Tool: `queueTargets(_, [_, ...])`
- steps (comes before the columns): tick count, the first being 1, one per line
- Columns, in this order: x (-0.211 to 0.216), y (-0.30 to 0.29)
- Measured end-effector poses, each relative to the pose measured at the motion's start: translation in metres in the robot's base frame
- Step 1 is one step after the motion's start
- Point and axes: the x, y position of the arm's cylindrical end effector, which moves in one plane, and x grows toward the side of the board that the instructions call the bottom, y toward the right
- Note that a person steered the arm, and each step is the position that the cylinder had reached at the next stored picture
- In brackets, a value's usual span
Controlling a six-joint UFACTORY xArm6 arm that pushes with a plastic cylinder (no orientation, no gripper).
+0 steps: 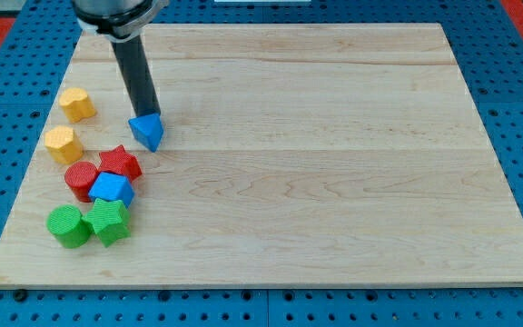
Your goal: Slide yellow heart along with yellow hexagon a bit down
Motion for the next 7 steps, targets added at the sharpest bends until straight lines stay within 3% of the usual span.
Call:
queueTargets(2, [0.052,-0.001])
queueTargets(4, [-0.032,-0.026])
queueTargets(5, [-0.065,-0.093])
queueTargets(6, [-0.059,-0.106])
queueTargets(7, [-0.030,-0.080])
